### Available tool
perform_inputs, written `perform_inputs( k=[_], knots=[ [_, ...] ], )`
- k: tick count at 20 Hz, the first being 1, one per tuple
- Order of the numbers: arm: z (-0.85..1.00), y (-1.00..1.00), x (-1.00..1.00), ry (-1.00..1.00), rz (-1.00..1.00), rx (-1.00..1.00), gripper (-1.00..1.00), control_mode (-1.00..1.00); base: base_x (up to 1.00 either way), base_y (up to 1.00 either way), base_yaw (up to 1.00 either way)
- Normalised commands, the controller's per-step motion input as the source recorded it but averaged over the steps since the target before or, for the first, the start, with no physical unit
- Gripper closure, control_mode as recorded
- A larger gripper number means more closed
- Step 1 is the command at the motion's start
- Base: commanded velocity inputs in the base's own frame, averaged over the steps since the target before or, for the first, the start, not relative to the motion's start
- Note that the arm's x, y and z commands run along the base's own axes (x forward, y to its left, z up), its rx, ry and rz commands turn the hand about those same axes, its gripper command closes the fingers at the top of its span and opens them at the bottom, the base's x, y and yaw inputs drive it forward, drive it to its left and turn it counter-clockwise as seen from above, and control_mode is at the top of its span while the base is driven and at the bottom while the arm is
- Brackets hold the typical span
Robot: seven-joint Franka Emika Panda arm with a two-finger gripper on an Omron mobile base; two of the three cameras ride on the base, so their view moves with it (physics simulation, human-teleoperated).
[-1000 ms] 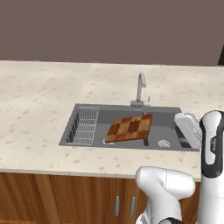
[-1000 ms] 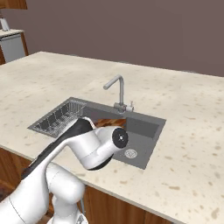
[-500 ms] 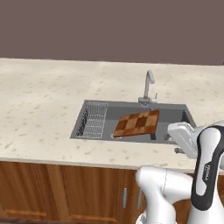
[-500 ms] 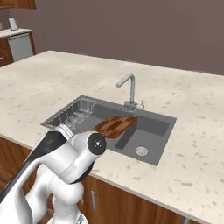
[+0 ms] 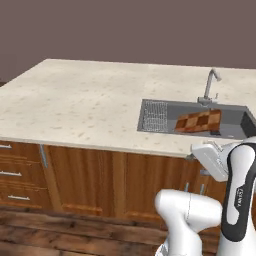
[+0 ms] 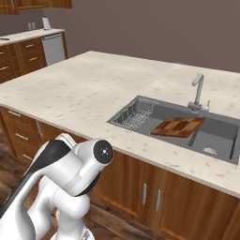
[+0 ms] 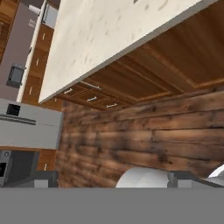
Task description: Move the cutting board and knife to the sink. Then move spray from the cabinet to the counter.
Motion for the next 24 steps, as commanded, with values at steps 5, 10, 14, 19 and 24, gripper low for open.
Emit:
perform_inputs(
  k=[5, 10, 14, 19, 24],
  knots=[
    [0.00, 0.00, 0.00, 0.00, 0.00, 0.00, -1.00, 1.00, -0.29, 1.00, 0.12],
    [0.00, 0.00, 0.00, 0.00, 0.00, 0.00, -1.00, 1.00, -0.01, 1.00, 0.08],
    [0.00, 0.00, 0.00, 0.00, 0.00, 0.00, -1.00, 1.00, 0.04, 1.00, 0.09],
    [0.00, 0.00, 0.00, 0.00, 0.00, 0.00, -1.00, 1.00, 0.05, 1.00, 0.11],
    [0.00, 0.00, 0.00, 0.00, 0.00, 0.00, -1.00, 1.00, 0.18, 1.00, 0.11]
  ],
)
